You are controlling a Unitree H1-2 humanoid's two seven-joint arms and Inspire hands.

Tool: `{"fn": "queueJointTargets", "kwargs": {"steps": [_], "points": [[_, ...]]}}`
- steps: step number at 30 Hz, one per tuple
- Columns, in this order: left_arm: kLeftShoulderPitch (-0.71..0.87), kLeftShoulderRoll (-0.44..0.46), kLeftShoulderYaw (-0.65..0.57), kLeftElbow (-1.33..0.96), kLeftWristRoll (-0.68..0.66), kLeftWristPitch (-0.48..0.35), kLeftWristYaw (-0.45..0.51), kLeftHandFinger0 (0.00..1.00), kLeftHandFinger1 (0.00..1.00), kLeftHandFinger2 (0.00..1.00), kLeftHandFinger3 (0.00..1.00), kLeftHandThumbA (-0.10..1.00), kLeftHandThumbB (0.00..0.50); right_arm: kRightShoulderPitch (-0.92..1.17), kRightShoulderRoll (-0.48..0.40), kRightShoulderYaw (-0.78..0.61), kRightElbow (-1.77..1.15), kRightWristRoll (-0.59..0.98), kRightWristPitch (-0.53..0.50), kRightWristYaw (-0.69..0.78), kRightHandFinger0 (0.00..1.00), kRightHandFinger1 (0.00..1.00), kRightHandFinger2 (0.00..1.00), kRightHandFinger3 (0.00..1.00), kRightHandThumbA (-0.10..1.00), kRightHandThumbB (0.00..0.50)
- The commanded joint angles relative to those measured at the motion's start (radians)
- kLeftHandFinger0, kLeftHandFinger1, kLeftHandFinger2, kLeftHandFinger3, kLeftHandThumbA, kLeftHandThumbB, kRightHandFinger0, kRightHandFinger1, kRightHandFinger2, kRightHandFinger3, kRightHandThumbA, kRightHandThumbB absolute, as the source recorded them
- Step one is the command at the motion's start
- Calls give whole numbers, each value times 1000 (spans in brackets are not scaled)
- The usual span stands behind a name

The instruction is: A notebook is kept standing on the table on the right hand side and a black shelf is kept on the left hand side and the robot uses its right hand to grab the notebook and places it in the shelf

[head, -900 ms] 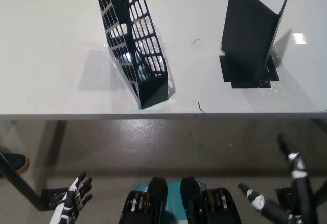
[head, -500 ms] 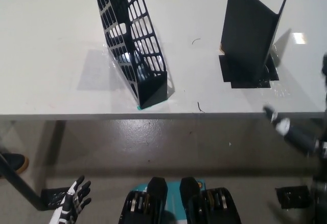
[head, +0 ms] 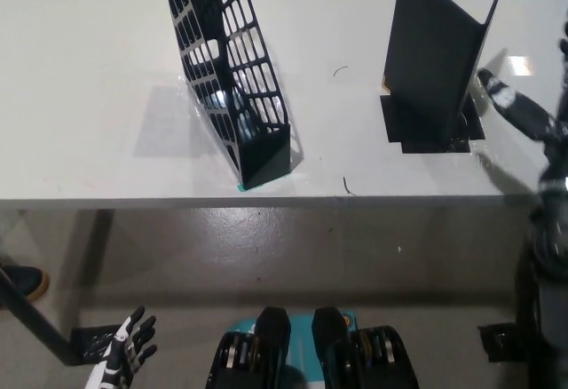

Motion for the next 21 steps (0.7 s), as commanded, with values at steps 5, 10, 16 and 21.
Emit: {"fn": "queueJointTargets", "kwargs": {"steps": [5, 10, 16, 21], "points": [[15, 13, -6, -1, -4, -52, -20, 1000, 1000, 1000, 1000, 1000, 407, -256, -24, -56, 299, 135, 66, -54, 1000, 1000, 1000, 1000, 959, 463], [15, 12, -7, -8, -2, -47, -25, 1000, 1000, 1000, 1000, 1000, 429, -387, -27, -74, 535, 187, 8, -49, 1000, 1000, 1000, 1000, 931, 495], [17, 12, -8, -7, -3, -49, -27, 1000, 1000, 1000, 1000, 1000, 422, -484, -8, -71, 797, 234, -36, -23, 1000, 1000, 1000, 1000, 899, 491], [6, 7, -11, -9, 2, -46, -23, 1000, 1000, 1000, 1000, 1000, 420, -556, 7, -132, 972, 323, -37, -17, 1000, 1000, 1000, 1000, 703, 488]]}}
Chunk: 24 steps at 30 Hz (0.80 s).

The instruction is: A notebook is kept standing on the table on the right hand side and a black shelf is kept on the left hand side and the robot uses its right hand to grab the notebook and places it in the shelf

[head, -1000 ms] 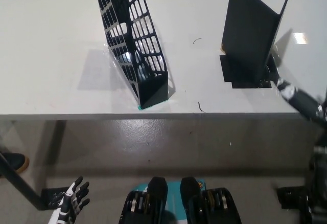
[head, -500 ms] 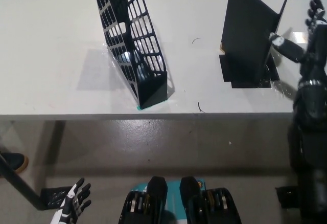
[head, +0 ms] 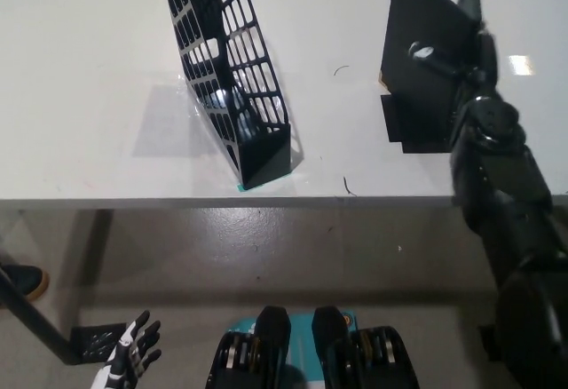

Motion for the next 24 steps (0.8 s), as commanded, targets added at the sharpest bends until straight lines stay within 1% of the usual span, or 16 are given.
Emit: {"fn": "queueJointTargets", "kwargs": {"steps": [1, 2, 3, 4, 6, 7, 9, 11, 13, 14, 17, 18, 20, 22, 23, 24], "points": [[1, 7, -6, -19, -1, -36, -11, 1000, 1000, 1000, 1000, 1000, 424, -103, 12, -34, 101, 92, -30, -24, 966, 1000, 1000, 1000, 616, 475], [2, 7, -5, -20, -2, -36, -11, 1000, 1000, 1000, 1000, 1000, 424, -110, 9, -26, 121, 75, -21, -65, 586, 634, 806, 1000, 462, 398], [0, 8, -4, -21, -3, -35, -10, 1000, 1000, 1000, 1000, 1000, 424, -117, 7, -16, 136, 61, -12, -104, 461, 528, 717, 1000, 425, 406], [-4, 10, 0, -21, -4, -41, -10, 1000, 1000, 1000, 1000, 1000, 415, -118, 9, 12, 142, 24, -23, -184, 86, 125, 231, 234, -27, 282], [-10, 15, 4, -23, -8, -36, -11, 1000, 1000, 1000, 1000, 1000, 415, -115, 12, 17, 145, 25, -76, -219, 1, 2, 131, 132, -99, 217], [-13, 18, 5, -24, -7, -33, -12, 1000, 1000, 1000, 1000, 1000, 412, -111, 13, -6, 140, 57, -116, -196, 0, 0, 299, 319, -100, 178], [-13, 19, 3, -28, -4, -27, -13, 1000, 1000, 1000, 1000, 1000, 417, -108, 14, -1, 129, 61, -136, -192, 0, 50, 518, 490, -100, 167], [-9, 20, 2, -25, -3, -30, -14, 1000, 1000, 1000, 1000, 1000, 416, -102, 12, 3, 113, 65, -152, -181, 0, 110, 641, 609, -100, 144], [-6, 20, 1, -22, -3, -35, -15, 1000, 1000, 1000, 1000, 1000, 407, -98, 8, 11, 100, 64, -176, -181, 0, 123, 647, 633, -100, 131], [-5, 21, 0, -21, -5, -36, -15, 1000, 1000, 1000, 1000, 1000, 404, -95, 8, 14, 94, 64, -185, -180, 0, 102, 621, 604, -100, 138], [3, 21, -1, -18, -1, -36, -14, 1000, 1000, 1000, 1000, 1000, 418, -85, 8, 19, 56, 67, -212, -177, 0, 124, 662, 651, -100, 143], [5, 20, -2, -17, 0, -38, -13, 1000, 1000, 1000, 1000, 1000, 418, -85, 9, 27, 42, 59, -210, -184, 0, 115, 649, 652, -100, 142], [6, 22, -3, -13, -6, -40, -17, 1000, 1000, 1000, 1000, 1000, 415, -76, 21, 45, -64, 42, -202, -199, 0, 66, 532, 621, -100, 123], [6, 25, -4, -13, -12, -36, -21, 1000, 1000, 1000, 1000, 1000, 416, -50, 40, 65, -202, 27, -194, -205, 0, 51, 511, 585, -100, 119], [5, 25, -4, -15, -8, -28, -20, 1000, 1000, 1000, 1000, 1000, 420, -21, 55, 94, -352, -7, -131, -211, 0, 39, 503, 544, -100, 100], [2, 25, -5, -13, -7, -29, -21, 1000, 1000, 1000, 1000, 1000, 421, -2, 63, 112, -435, -23, -110, -204, 0, 28, 495, 555, -100, 84]]}}
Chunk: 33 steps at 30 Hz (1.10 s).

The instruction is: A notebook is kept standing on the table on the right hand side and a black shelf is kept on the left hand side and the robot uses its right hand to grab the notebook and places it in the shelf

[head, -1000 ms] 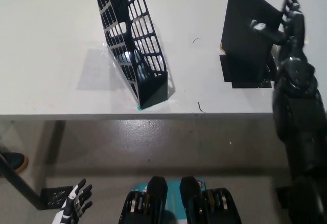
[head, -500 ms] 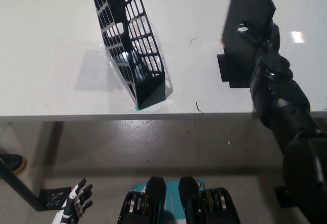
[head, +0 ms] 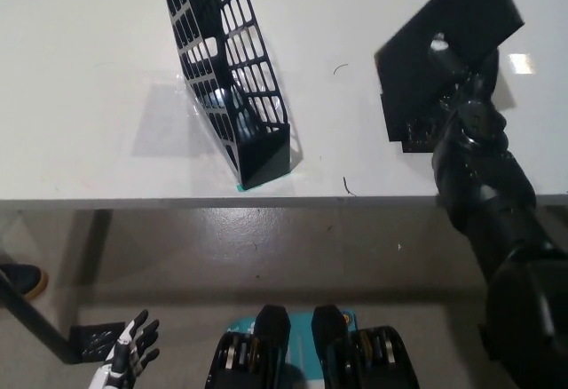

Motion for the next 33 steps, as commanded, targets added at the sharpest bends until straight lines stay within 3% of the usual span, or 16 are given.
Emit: {"fn": "queueJointTargets", "kwargs": {"steps": [1, 3, 5, 11, 15, 19, 20, 21, 23, 25, 28, 33], "points": [[5, 17, -7, -16, -5, -29, -21, 1000, 1000, 1000, 1000, 1000, 422, -15, 44, 91, -446, -86, 11, -28, 0, 33, 498, 566, -100, 104], [3, 17, -7, -16, -5, -28, -21, 1000, 1000, 1000, 1000, 1000, 419, 0, 57, 121, -570, -123, 28, -30, 0, 28, 486, 591, -100, 132], [3, 18, -8, -11, -3, -35, -22, 1000, 1000, 1000, 1000, 1000, 413, 13, 68, 169, -715, -201, 62, -35, 0, 0, 340, 534, -100, 122], [2, 24, -9, -17, 0, -24, -25, 1000, 1000, 1000, 1000, 1000, 419, 27, 121, 257, -1042, -266, 152, 21, 0, 8, 402, 532, -100, 121], [-8, 25, -14, -6, 0, -27, -31, 1000, 1000, 1000, 1000, 1000, 427, 14, 158, 299, -1143, -311, 203, 28, 0, 62, 536, 683, -100, 132], [-1, 26, -18, -4, -6, -38, -37, 1000, 1000, 1000, 1000, 1000, 417, -3, 198, 339, -1181, -355, 228, 19, 0, 70, 546, 675, -100, 134], [2, 27, -17, -7, -7, -35, -37, 1000, 1000, 1000, 1000, 1000, 423, -2, 201, 344, -1188, -358, 236, 18, 0, 112, 571, 693, -100, 179], [3, 28, -17, -11, -4, -30, -36, 1000, 1000, 1000, 1000, 1000, 424, -21, 208, 376, -1196, -420, 242, 17, 0, 101, 574, 687, -100, 130], [1, 28, -16, -13, 2, -31, -33, 1000, 1000, 1000, 1000, 1000, 411, -44, 212, 393, -1195, -434, 233, 19, 0, 157, 639, 713, -100, 123], [-2, 32, -17, -8, 13, -43, -32, 1000, 1000, 1000, 1000, 1000, 406, -68, 220, 405, -1198, -445, 241, 15, 0, 144, 637, 703, -100, 127], [-8, 30, -16, -1, 13, -47, -30, 1000, 1000, 1000, 1000, 1000, 415, -121, 239, 421, -1200, -452, 286, 10, 0, 8, 551, 657, -100, 142], [-5, 31, -14, 2, 13, -48, -29, 1000, 1000, 1000, 1000, 1000, 422, -161, 244, 435, -1208, -436, 313, 12, 0, 25, 524, 660, -100, 158]]}}
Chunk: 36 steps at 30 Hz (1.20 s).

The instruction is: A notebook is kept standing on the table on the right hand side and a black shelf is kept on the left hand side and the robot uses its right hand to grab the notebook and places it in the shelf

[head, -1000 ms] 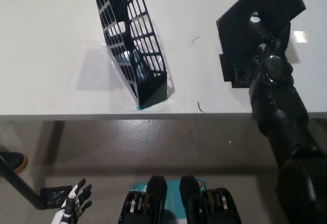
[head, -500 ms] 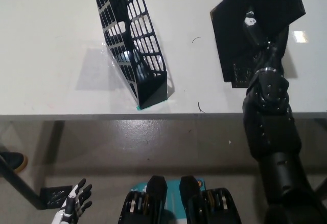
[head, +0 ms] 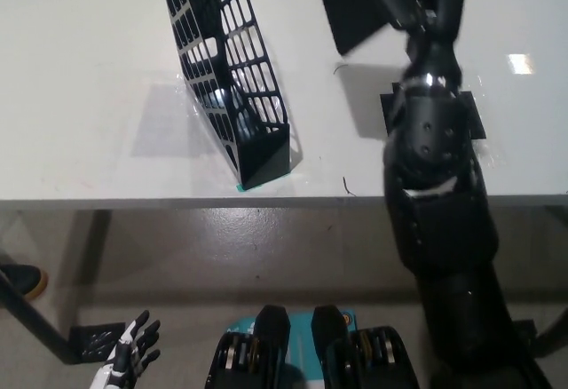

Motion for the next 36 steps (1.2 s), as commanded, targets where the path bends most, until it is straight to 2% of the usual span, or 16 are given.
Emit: {"fn": "queueJointTargets", "kwargs": {"steps": [1, 10, 16, 22, 25, 29, 33, 36], "points": [[1, 31, -12, -8, 11, -50, -29, 1000, 1000, 1000, 1000, 1000, 413, -332, 68, 117, -272, -206, 74, 22, 0, 64, 546, 650, -100, 153], [0, 32, -18, -3, 12, -60, -31, 1000, 1000, 1000, 1000, 1000, 394, -361, 112, 160, -268, -202, 107, 26, 0, 88, 569, 640, -100, 166], [3, 34, -23, -10, 13, -49, -29, 1000, 1000, 1000, 1000, 1000, 407, -346, 128, 179, -148, -219, 62, 5, 0, 58, 549, 645, -100, 148], [10, 37, -31, -11, 11, -49, -38, 1000, 1000, 1000, 1000, 1000, 395, -317, 121, 176, -27, -217, 36, 1, 0, 53, 553, 656, -100, 139], [12, 36, -30, -15, 2, -36, -41, 1000, 1000, 1000, 1000, 1000, 431, -302, 110, 174, 31, -218, 7, -4, 0, 53, 558, 684, -100, 136], [18, 36, -32, -22, 25, -33, -33, 1000, 1000, 1000, 1000, 1000, 423, -287, 93, 175, 120, -219, -39, -18, 0, 52, 577, 725, -100, 124], [16, 37, -32, -14, 21, -39, -36, 1000, 1000, 1000, 1000, 1000, 411, -273, 73, 173, 166, -230, -67, -38, 0, 41, 570, 703, -100, 121], [16, 31, -35, -8, 28, -48, -32, 1000, 1000, 1000, 1000, 1000, 440, -256, 60, 172, 173, -233, -79, -44, 0, 23, 545, 678, -100, 109]]}}
